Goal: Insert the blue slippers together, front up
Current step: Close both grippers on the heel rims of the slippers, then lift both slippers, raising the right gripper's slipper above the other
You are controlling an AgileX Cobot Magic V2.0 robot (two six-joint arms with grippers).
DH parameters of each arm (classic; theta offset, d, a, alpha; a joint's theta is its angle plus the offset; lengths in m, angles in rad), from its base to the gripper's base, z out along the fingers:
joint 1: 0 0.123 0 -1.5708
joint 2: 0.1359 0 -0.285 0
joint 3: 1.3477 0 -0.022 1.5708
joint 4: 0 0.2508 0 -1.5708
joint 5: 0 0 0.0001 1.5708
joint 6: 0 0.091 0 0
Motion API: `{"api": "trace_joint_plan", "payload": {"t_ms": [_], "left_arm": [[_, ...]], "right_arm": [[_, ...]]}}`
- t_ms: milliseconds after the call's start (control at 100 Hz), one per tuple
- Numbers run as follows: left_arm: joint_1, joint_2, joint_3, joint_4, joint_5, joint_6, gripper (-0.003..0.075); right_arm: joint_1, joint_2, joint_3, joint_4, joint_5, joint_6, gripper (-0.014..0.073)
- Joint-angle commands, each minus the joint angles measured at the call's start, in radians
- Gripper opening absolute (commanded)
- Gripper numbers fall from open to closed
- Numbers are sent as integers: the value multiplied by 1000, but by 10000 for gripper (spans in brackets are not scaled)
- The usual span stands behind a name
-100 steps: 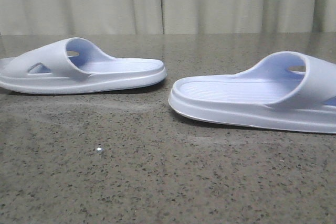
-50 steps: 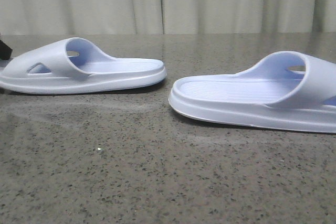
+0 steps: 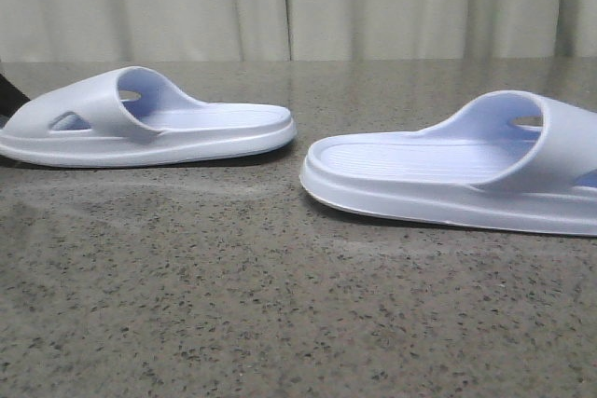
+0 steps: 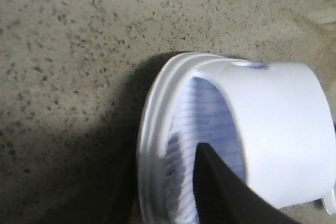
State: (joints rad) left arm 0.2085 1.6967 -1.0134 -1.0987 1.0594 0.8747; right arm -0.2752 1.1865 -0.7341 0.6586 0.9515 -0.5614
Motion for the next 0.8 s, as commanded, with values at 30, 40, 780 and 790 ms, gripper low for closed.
{"api": "trace_joint_plan", "payload": {"t_ms": [30,40,780,790], "left_arm": [[-5,-32,-26,-58,46,8,29],[-5,-32,-26,-58,48,8,15],[9,-103,-26,-133,111,20,15],[9,-103,-26,-140,114,21,15]], "right_arm": [[-7,-12,-25,27,-28,-12,-107],[-7,-12,-25,27,-30,-12,-107],[-7,-144,-139,216,-98,-39,-107],[-7,-144,-139,224,-95,-39,-107]]}}
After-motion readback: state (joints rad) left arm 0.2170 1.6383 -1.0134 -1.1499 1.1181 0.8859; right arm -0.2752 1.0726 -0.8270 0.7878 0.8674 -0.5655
